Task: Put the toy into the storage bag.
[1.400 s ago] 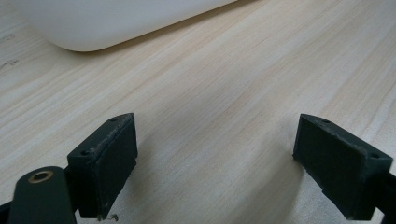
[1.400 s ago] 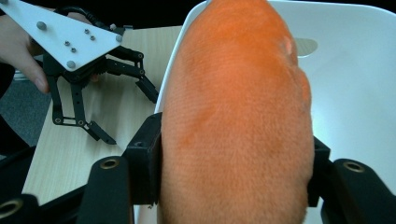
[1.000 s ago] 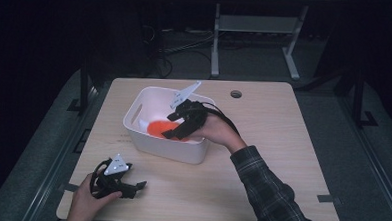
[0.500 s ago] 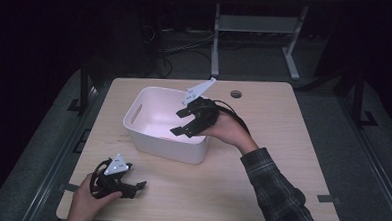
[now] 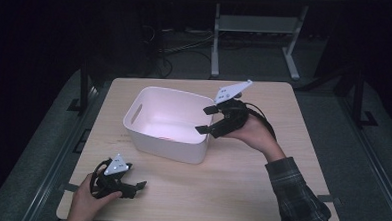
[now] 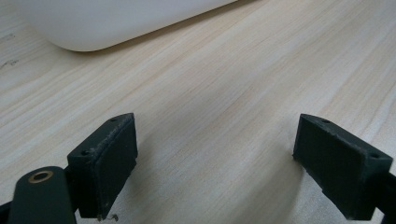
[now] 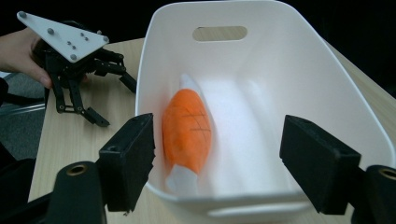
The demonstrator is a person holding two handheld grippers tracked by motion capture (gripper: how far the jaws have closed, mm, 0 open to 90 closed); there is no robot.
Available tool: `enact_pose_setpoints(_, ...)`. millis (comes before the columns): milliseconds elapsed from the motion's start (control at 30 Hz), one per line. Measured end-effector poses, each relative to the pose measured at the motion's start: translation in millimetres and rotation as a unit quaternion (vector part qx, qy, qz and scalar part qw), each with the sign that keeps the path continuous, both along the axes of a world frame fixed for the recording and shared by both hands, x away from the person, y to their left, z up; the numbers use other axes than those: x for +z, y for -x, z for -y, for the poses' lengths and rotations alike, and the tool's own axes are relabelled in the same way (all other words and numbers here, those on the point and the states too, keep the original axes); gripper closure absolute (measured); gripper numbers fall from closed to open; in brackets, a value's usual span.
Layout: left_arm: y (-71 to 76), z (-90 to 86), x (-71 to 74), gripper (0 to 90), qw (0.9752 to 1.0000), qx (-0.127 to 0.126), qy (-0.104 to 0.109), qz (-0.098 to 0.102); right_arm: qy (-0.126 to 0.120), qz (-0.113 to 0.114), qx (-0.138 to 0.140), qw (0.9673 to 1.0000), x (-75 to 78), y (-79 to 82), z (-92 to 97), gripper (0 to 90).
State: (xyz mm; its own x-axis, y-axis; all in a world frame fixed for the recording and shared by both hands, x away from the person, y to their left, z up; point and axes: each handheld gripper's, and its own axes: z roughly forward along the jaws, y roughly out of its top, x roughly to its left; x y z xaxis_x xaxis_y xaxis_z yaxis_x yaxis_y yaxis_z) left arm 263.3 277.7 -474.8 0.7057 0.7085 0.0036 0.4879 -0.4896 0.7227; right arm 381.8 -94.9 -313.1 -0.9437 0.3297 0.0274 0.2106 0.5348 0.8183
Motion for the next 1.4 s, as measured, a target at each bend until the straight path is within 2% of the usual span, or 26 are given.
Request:
enact_pose_setpoints(167,0.0,-0.1,0.1,12.7,1.0000,-0.001,-0.001,0.000,-0.011,-0.001,-0.026,0.9996,-6.1,7.3,23.8,22.8)
enact_pose_setpoints(300,-0.1,-0.2,0.1,12.7,1.0000,-0.001,-0.001,0.000,-0.015,-0.005,-0.043,0.9989,-17.4,15.7,41.0,21.3)
enact_pose_setpoints(567,0.0,0.0,0.0,12.7,1.0000,0.000,0.000,0.000,-0.018,-0.019,-0.075,0.9969,-49.2,36.0,66.4,19.3)
enact_pose_setpoints(800,0.0,-0.2,0.1,12.7,1.0000,-0.001,-0.002,0.000,-0.013,-0.044,-0.098,0.9942,-82.0,54.1,82.9,16.3)
enact_pose_setpoints(867,0.1,-0.1,0.1,12.7,1.0000,-0.001,-0.001,-0.001,-0.004,-0.050,-0.108,0.9929,-88.8,58.6,87.6,14.8)
enact_pose_setpoints(933,0.1,-0.1,0.1,12.7,1.0000,-0.001,-0.001,-0.001,0.005,-0.046,-0.123,0.9913,-94.5,63.9,92.9,14.9)
enact_pose_setpoints(1200,0.3,0.0,0.1,12.7,1.0000,0.000,0.000,-0.002,0.021,-0.049,-0.167,0.9846,-117.1,83.1,118.7,14.8)
enact_pose_setpoints(1400,0.0,-0.4,0.1,12.8,1.0000,-0.002,-0.002,0.000,0.040,-0.059,-0.199,0.9773,-136.6,98.8,139.6,14.8)
